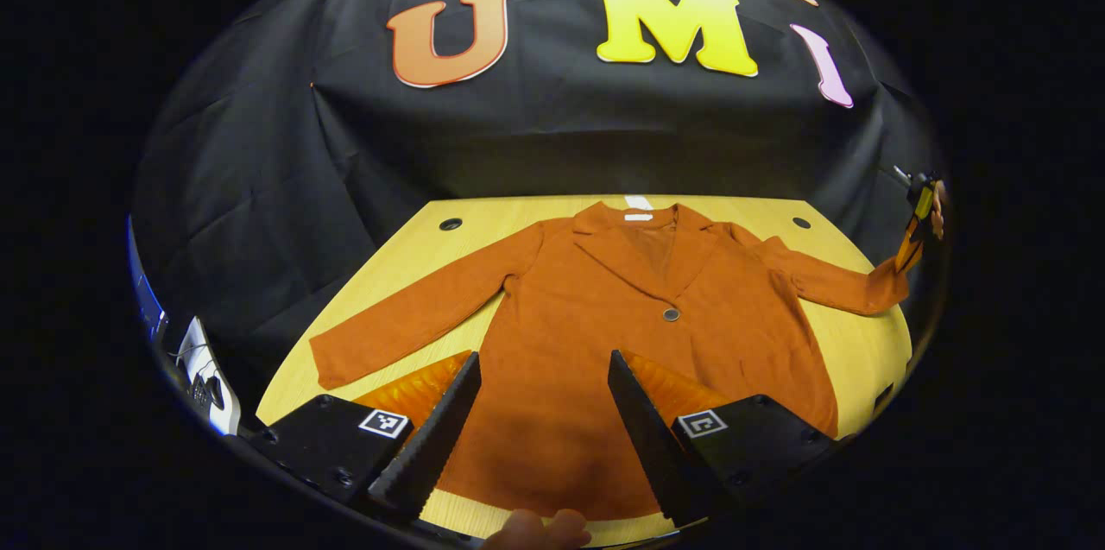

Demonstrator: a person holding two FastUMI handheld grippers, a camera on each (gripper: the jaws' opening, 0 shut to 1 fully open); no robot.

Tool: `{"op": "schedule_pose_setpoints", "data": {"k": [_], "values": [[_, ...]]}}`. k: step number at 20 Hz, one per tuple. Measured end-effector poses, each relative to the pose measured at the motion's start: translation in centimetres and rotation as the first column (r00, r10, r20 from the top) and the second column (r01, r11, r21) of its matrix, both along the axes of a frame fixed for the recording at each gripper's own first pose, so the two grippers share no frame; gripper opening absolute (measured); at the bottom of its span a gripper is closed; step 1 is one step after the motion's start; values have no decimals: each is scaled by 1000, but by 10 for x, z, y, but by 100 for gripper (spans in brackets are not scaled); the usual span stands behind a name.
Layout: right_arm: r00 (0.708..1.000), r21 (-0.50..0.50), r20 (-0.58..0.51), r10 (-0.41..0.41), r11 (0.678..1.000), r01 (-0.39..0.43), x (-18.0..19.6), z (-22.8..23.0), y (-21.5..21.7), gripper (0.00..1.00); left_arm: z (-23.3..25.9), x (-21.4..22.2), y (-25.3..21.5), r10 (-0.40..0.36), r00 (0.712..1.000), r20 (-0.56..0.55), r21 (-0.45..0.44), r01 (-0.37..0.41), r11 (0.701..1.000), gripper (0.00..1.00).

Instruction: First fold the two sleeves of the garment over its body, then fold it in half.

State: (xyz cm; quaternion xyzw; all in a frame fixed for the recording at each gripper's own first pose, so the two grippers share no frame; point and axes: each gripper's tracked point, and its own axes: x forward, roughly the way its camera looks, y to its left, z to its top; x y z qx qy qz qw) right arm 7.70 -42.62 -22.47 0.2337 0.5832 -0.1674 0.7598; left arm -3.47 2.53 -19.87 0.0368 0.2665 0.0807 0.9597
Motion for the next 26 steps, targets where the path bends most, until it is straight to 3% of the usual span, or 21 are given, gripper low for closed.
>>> {"op": "schedule_pose_setpoints", "data": {"k": [5, 10, 19, 26], "values": [[987, 5, 88, 137, 990, -138, 41, 58, 87, 4, -18, -12, 18, 1, 1000, -31, -8, -1, 1000, 97], [947, 5, 139, 288, 956, -292, 78, 89, 204, 4, -26, -20, 36, 21, 999, -35, -64, -23, 998, 97], [880, 51, 123, 458, 883, -466, 113, 84, 389, 4, -48, -55, 107, 84, 994, -67, -59, -88, 994, 97], [838, 113, 147, 526, 833, -542, 137, 67, 526, 4, -56, -65, 145, 104, 990, -98, -78, -112, 991, 97]]}}
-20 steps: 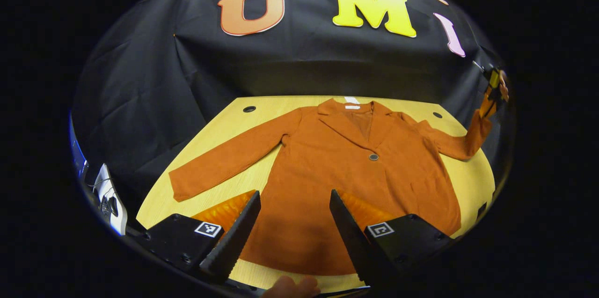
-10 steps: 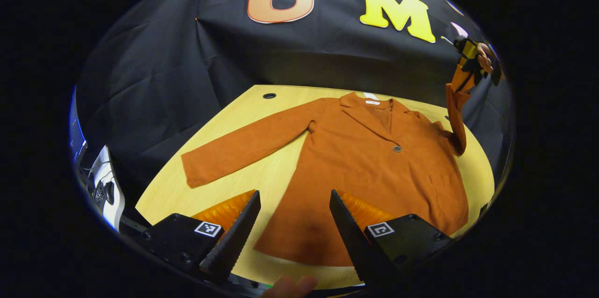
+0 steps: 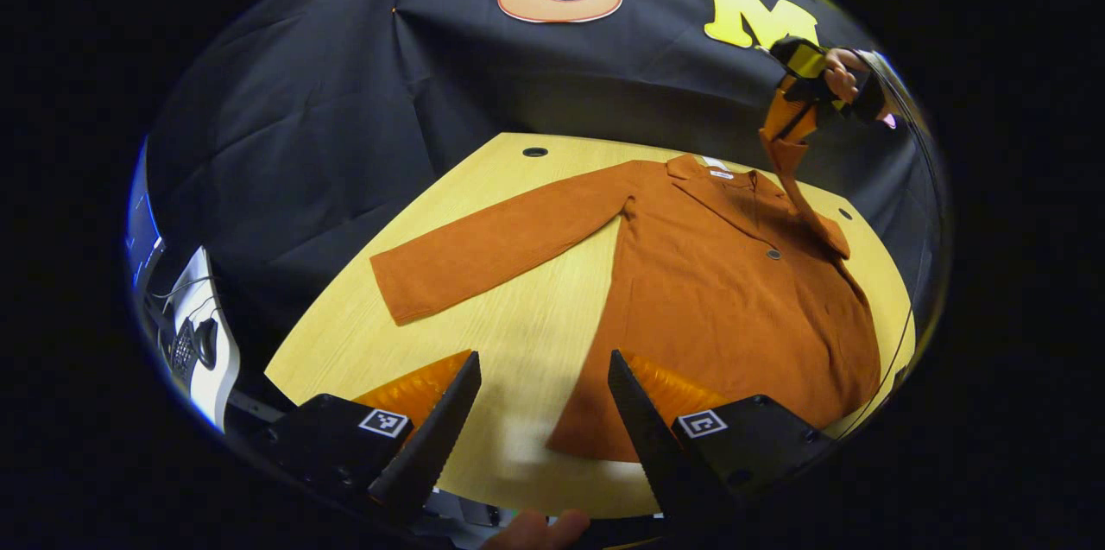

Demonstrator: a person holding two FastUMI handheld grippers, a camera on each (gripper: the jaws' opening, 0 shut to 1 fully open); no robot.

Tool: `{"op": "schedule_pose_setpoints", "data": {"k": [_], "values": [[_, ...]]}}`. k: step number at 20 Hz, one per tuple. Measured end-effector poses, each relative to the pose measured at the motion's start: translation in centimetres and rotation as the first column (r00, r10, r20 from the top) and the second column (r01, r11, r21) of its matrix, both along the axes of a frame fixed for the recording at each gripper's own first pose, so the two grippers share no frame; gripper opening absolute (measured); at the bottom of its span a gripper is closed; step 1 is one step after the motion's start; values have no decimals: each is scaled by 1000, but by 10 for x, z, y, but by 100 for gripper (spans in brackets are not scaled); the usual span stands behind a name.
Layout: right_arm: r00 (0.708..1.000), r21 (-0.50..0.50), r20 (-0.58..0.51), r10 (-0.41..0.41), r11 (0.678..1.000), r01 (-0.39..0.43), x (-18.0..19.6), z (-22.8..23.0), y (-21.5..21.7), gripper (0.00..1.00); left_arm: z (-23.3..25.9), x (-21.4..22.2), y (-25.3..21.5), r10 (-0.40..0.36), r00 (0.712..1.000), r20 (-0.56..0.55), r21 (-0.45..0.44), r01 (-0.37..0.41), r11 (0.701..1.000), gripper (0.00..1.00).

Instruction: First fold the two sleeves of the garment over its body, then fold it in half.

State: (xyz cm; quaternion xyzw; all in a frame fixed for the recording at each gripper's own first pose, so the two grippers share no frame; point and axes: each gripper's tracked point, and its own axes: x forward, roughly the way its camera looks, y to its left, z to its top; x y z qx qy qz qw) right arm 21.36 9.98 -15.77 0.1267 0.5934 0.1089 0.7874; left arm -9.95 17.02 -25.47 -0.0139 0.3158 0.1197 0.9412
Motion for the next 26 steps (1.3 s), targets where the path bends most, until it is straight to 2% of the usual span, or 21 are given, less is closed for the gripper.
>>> {"op": "schedule_pose_setpoints", "data": {"k": [4, 7, 10, 12, 14, 17, 18, 20, 21, 22, 25, 26], "values": [[998, 4, 2, 59, 998, -59, 14, -23, 61, 4, 0, 3, 18, 11, 1000, -4, -2, -11, 1000, 97], [998, 33, -19, 64, 997, -63, 17, -44, 99, 4, -1, 3, 23, 15, 1000, -11, -16, -15, 1000, 97], [995, 21, -53, 90, 996, -89, 11, -69, 116, 4, -4, 1, 28, 26, 999, -19, -13, -27, 1000, 97], [995, 15, -67, 79, 997, -78, 13, -86, 124, 2, -8, 0, 30, 35, 999, -27, -21, -36, 999, 97], [994, 15, -94, 53, 999, -52, 13, -99, 127, 6, -10, -4, 31, 47, 998, -36, -24, -48, 999, 97], [992, 88, -123, 13, 996, -2, 14, -102, 145, 8, -11, -8, 33, 66, 997, -41, -29, -67, 997, 97], [990, 120, -139, 8, 993, 8, 12, -101, 152, 13, -12, -10, 33, 72, 996, -46, -31, -73, 997, 97], [985, 179, -170, 17, 984, 13, 4, -95, 166, 13, -15, -12, 37, 87, 995, -52, -32, -89, 996, 97], [984, 207, -176, 31, 978, 7, 1, -90, 173, 22, -14, -11, 40, 95, 994, -50, -26, -97, 995, 97], [984, 216, -176, 43, 976, -4, -1, -88, 178, 25, -13, -9, 44, 112, 992, -49, -12, -113, 994, 97], [985, 192, -155, 72, 980, -41, -9, -83, 177, 28, -5, 1, 64, 186, 982, -31, -15, -186, 982, 97], [986, 202, -147, 83, 978, -52, -14, -74, 175, 57, -4, 5, 72, 209, 977, -36, -29, -210, 977, 97]]}}
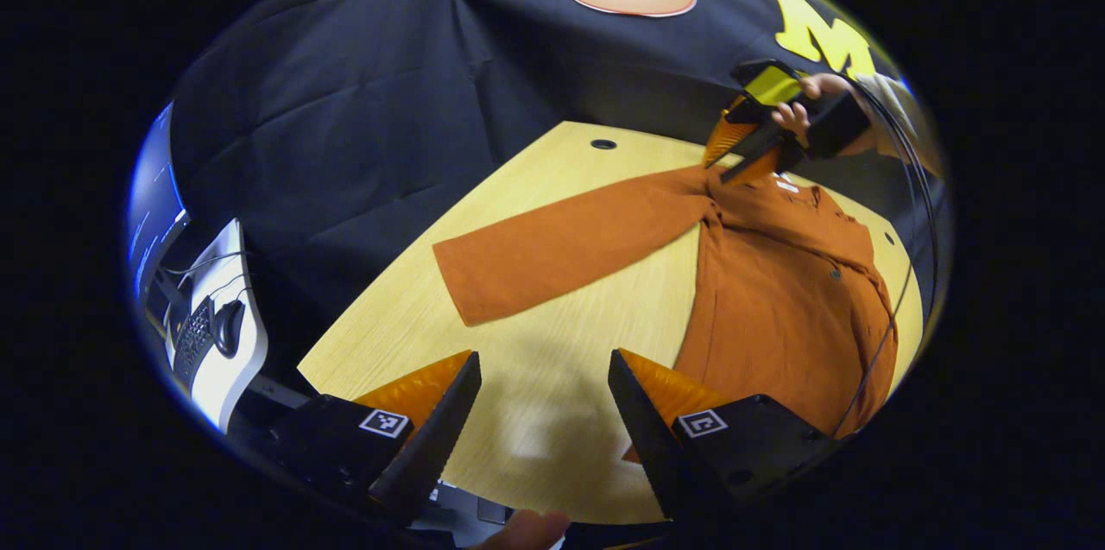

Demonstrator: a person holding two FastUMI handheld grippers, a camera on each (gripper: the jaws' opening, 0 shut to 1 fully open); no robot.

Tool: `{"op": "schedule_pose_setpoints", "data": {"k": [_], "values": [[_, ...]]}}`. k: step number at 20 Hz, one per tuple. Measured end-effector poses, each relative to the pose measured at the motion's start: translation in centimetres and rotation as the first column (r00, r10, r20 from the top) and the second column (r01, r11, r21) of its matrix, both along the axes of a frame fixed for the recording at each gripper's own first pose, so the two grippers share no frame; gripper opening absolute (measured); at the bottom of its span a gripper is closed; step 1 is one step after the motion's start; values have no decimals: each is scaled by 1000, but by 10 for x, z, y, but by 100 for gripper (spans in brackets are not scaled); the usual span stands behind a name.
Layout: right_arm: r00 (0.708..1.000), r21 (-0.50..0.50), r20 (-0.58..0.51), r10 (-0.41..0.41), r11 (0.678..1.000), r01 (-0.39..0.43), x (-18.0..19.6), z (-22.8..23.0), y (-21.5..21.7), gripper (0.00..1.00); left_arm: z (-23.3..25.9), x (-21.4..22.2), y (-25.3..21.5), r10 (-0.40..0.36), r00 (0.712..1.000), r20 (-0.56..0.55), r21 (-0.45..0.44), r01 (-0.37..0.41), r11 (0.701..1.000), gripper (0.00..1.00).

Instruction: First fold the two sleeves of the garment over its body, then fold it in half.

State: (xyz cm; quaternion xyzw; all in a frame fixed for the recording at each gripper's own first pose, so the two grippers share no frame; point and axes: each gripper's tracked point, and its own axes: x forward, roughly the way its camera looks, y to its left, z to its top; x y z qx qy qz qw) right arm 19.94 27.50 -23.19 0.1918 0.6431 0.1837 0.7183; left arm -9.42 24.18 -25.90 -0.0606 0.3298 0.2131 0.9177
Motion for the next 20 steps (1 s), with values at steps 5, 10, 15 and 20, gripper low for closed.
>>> {"op": "schedule_pose_setpoints", "data": {"k": [5, 10, 15, 20], "values": [[1000, -41, 10, 29, 999, -29, -29, 13, -33, 96, -3, 26, 44, 114, 987, -114, -56, -121, 991, 97], [998, -14, 50, 41, 999, -41, -97, 28, -91, 96, -23, 50, 78, 180, 957, -225, -205, -227, 952, 91], [993, -81, 58, 98, 992, -93, -197, 0, -194, 96, -32, 66, 94, 146, 924, -353, -234, -238, 943, 91], [995, -119, 67, -70, 990, 77, -247, -19, -291, 96, -42, 71, 99, 157, 864, -478, -368, -359, 858, 89]]}}
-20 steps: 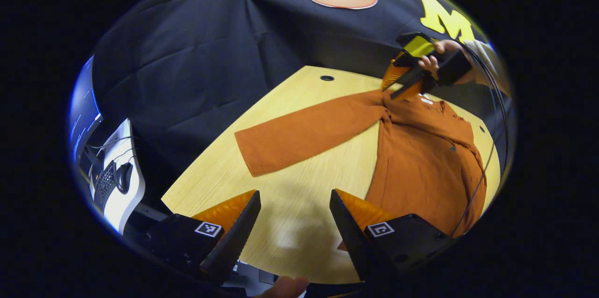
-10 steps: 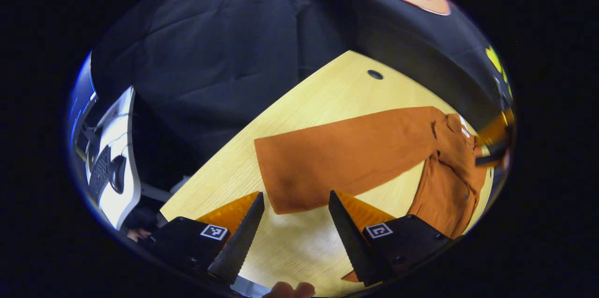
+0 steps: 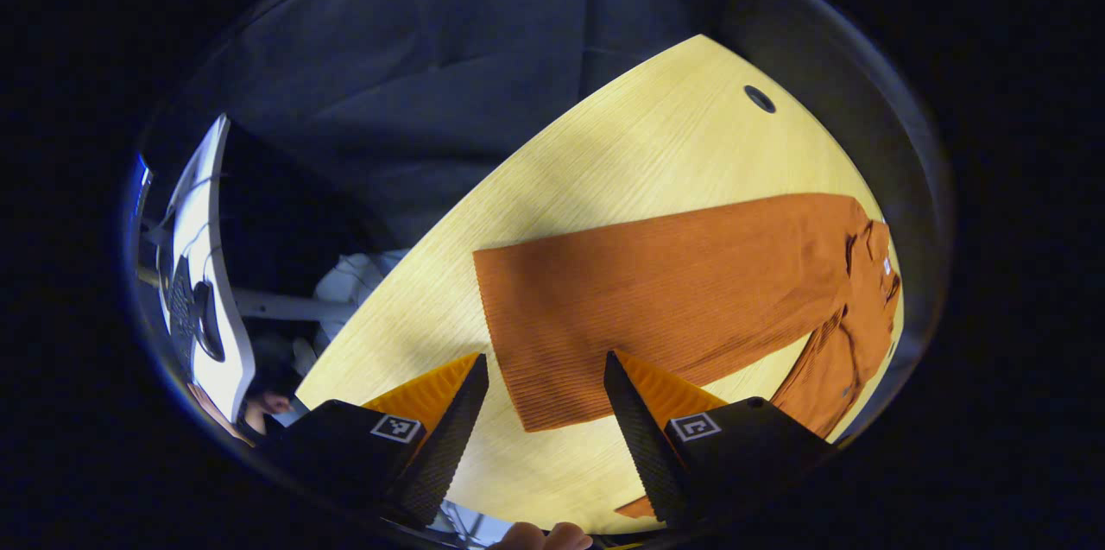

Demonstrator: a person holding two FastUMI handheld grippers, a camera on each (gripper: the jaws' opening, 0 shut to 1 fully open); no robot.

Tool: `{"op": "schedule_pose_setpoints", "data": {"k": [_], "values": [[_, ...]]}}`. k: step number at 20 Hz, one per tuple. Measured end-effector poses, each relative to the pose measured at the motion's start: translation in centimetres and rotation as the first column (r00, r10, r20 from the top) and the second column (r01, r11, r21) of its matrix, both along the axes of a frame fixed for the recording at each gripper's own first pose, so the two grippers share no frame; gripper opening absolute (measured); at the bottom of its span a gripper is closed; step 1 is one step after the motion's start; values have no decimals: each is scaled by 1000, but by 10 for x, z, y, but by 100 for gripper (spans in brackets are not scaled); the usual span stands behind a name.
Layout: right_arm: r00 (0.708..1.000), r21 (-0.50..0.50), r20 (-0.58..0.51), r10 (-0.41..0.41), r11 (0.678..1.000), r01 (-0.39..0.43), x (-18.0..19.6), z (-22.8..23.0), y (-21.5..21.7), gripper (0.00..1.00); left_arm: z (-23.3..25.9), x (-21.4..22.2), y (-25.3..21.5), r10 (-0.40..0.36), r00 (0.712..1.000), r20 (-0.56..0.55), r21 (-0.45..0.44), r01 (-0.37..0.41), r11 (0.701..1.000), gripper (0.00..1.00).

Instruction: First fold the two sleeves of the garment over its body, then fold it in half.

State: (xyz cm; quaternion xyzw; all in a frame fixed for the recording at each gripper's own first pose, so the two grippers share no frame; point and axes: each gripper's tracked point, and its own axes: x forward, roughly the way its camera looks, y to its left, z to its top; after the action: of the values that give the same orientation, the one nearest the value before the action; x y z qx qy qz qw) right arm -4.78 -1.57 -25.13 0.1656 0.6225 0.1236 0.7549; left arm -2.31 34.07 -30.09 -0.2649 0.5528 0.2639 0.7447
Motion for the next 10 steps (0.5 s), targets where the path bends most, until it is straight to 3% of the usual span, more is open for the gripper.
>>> {"op": "schedule_pose_setpoints", "data": {"k": [2, 4, 5, 6, 7, 8, 10], "values": [[996, 31, -5, -88, 996, 88, -18, 3, -30, 96, 1, 1, 12, 57, 998, -36, -39, -58, 998, 89], [987, 45, 32, -155, 987, 153, -20, 8, -66, 96, -2, -4, 22, 64, 994, -84, -58, -69, 996, 88], [980, 48, 49, -193, 981, 191, -20, 12, -82, 96, -4, -5, 23, 57, 993, -103, -70, -64, 995, 94], [969, 54, 57, -240, 970, 237, -18, 16, -94, 96, -3, -6, 22, 60, 990, -128, -83, -71, 994, 86], [957, 73, 56, -283, 958, 279, -18, 19, -105, 96, -3, -4, 18, 62, 989, -131, -102, -76, 992, 91], [949, 92, 54, -312, 947, 306, -22, 21, -112, 96, -4, 0, 15, 55, 990, -127, -118, -70, 991, 83], [932, 102, 66, -358, 931, 350, -28, 23, -133, 96, -8, 1, 14, 40, 991, -130, -123, -56, 991, 81]]}}
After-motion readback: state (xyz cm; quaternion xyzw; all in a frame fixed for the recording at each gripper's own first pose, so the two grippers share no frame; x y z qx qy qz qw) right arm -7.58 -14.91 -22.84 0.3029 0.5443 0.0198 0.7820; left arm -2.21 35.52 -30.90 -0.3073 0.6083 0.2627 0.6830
